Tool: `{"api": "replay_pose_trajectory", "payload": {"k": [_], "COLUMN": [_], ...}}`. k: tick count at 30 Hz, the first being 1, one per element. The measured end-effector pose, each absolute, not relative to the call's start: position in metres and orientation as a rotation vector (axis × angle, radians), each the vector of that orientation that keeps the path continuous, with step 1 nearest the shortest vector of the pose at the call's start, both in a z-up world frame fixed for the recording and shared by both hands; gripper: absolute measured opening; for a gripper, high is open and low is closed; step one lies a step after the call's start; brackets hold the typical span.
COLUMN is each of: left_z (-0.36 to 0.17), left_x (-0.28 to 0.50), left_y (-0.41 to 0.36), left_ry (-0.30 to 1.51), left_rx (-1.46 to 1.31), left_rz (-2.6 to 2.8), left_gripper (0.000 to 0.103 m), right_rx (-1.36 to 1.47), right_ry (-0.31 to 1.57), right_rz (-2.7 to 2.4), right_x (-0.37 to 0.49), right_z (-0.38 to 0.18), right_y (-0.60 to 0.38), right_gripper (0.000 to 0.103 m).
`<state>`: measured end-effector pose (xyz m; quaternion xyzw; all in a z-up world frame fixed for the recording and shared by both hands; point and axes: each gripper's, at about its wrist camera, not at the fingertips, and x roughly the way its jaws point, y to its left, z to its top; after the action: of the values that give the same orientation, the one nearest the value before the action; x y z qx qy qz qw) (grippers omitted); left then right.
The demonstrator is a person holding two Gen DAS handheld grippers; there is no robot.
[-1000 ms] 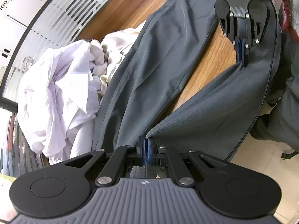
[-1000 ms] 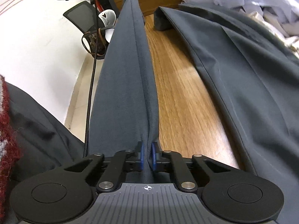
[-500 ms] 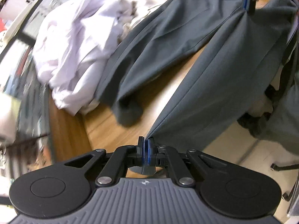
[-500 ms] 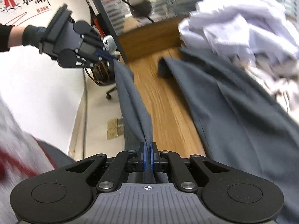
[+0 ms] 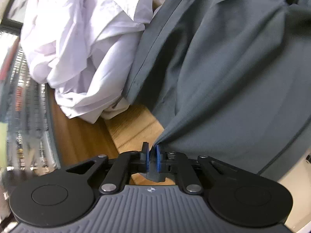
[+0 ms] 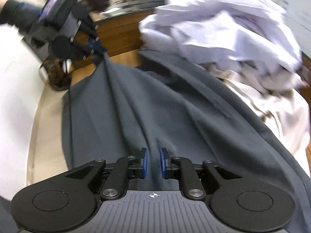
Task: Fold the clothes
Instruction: 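Lift and fold the trouser leg over with both grippers, then open both grippers and move them away from the folded trousers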
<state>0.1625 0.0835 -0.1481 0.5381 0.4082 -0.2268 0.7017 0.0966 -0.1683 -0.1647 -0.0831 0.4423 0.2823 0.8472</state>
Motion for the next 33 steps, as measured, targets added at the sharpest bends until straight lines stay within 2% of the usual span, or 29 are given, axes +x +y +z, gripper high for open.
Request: {"api": "replay_pose_trajectory", "payload": {"k": [1,2,7,9,12,17,24,33], "left_z": [-0.147,-0.145,-0.095,-0.073,-0.054,-0.054,-0.073,-0.091], "left_x": [0.165,0.169,0.178,0.173,0.16,0.127,0.087,0.04], "left_y": [0.082,0.082,0.091,0.086,0.063,-0.008,-0.122,-0.27], "left_ry": [0.909,0.92,0.91,0.88,0.822,0.759,0.751,0.702], "left_rx": [1.168,1.126,0.685,0.534,0.418,0.404,0.423,0.525], "left_rz": [-0.501,-0.499,-0.541,-0.57,-0.63,-0.785,-1.003,-1.28], "left_gripper": [0.02,0.021,0.067,0.069,0.081,0.082,0.082,0.083], "right_rx": [-0.153,-0.141,-0.025,0.036,0.14,0.301,0.36,0.456], "right_ry": [0.931,0.924,0.885,0.867,0.857,0.84,0.858,0.86], "right_rz": [0.568,0.539,0.372,0.297,0.136,-0.146,-0.467,-0.874], "right_x": [0.094,0.087,0.047,0.028,-0.009,-0.081,-0.175,-0.306], "right_z": [-0.159,-0.151,-0.107,-0.089,-0.072,-0.061,-0.066,-0.097], "right_y": [-0.175,-0.184,-0.238,-0.263,-0.305,-0.367,-0.431,-0.497], "right_gripper": [0.033,0.034,0.045,0.045,0.045,0.045,0.045,0.045]}}
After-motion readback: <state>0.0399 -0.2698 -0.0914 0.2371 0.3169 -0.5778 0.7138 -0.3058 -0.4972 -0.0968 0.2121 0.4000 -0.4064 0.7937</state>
